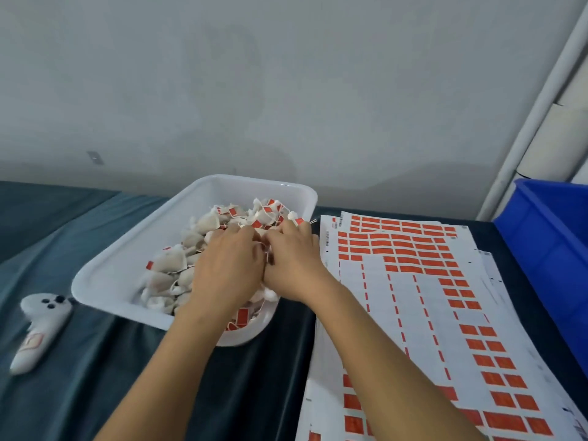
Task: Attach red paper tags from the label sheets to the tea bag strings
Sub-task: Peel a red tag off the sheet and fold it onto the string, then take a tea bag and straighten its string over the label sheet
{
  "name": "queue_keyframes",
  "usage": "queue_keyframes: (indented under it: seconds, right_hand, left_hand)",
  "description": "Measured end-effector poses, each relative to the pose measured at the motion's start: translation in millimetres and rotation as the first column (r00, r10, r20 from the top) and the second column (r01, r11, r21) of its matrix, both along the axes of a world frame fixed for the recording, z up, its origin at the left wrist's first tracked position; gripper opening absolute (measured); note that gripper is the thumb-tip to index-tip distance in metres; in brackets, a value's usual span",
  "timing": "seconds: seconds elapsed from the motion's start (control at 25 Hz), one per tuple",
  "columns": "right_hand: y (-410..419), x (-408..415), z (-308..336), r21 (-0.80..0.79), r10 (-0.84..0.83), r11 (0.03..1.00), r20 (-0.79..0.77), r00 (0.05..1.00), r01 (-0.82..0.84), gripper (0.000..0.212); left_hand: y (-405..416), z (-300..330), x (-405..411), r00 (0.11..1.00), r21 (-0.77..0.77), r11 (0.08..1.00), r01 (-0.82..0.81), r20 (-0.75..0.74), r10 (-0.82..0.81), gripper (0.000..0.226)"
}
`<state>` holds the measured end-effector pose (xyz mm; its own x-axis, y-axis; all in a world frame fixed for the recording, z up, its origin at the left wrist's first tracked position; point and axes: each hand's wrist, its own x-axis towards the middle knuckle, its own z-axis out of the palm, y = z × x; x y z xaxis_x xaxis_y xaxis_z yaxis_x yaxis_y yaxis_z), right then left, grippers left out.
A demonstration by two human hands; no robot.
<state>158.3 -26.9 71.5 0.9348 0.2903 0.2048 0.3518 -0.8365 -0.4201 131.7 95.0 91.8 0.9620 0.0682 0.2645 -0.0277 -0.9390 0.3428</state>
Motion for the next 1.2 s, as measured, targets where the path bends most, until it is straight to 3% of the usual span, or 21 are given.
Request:
queue_keyframes:
  seconds: [0.12, 0.2, 0.28, 0.36, 0.48, 0.6, 0.8, 1.0, 1.08, 1.2]
  right_hand:
    - [-11.9, -5.3, -1.6, 0.082, 0.004, 0.997, 0.042, 0.999, -0.007, 0.031]
    - [-30.8, -10.5, 3.2, 0.169, -0.029, 0.985, 0.092, 0.995, 0.013, 0.028]
    - [-60.1, -16.9, 8.3, 0.247, -0.068, 0.968, 0.077, 0.995, 0.047, 0.011]
    - [-93.1, -25.1, 7.5, 0.161, -0.114, 0.98, -0.011, 0.993, 0.114, 0.01]
    - [-142.2, -42.1, -13.2, -0.131, -0.298, 0.949, -0.085, 0.951, 0.286, 0.007]
    - [-176.8, -62.2, -45.6, -0.175, -0.501, 0.86, -0.125, 0.856, 0.478, 0.02]
    - [-191.2, -88.2, -95.9, -0.135, -0.666, 0.735, 0.036, 0.745, 0.664, 0.039]
    - [-190.1, -84.9, -96.7, -0.103, -0.641, 0.758, 0.069, 0.765, 0.644, 0.036]
    - [-195.4, -83.1, -93.4, -0.11, -0.605, 0.789, 0.025, 0.796, 0.604, 0.034]
    - [-210.6, -80.7, -75.1, -0.038, -0.557, 0.828, -0.169, 0.813, 0.56, 0.018]
  left_hand:
    - [-5.1, 6.8, -3.6, 0.999, 0.117, 0.993, -0.015, -0.034, 0.019, 0.023]
    - [-17.2, 15.7, -9.4, 0.993, 0.225, 0.969, -0.104, 0.068, 0.091, 0.026]
    - [-42.4, 24.0, -20.1, 0.962, 0.171, 0.982, -0.077, 0.271, 0.028, 0.025]
    - [-80.7, 21.8, -28.5, 0.925, 0.049, 0.992, 0.119, 0.357, -0.129, 0.028]
    - [-143.4, -7.6, -27.7, 0.946, -0.144, 0.937, 0.319, 0.11, -0.305, 0.029]
    - [-183.3, -56.1, -23.7, 0.918, -0.269, 0.898, 0.348, -0.096, -0.384, 0.038]
    - [-197.5, -121.4, -25.5, 0.891, -0.066, 0.894, 0.444, -0.076, -0.448, 0.041]
    - [-191.1, -134.5, -18.4, 0.874, -0.009, 0.875, 0.484, -0.033, -0.484, 0.039]
    - [-192.3, -133.6, -18.0, 0.876, -0.01, 0.877, 0.48, -0.048, -0.48, 0.039]
    - [-193.6, -127.2, -20.8, 0.88, -0.014, 0.883, 0.469, -0.081, -0.468, 0.04]
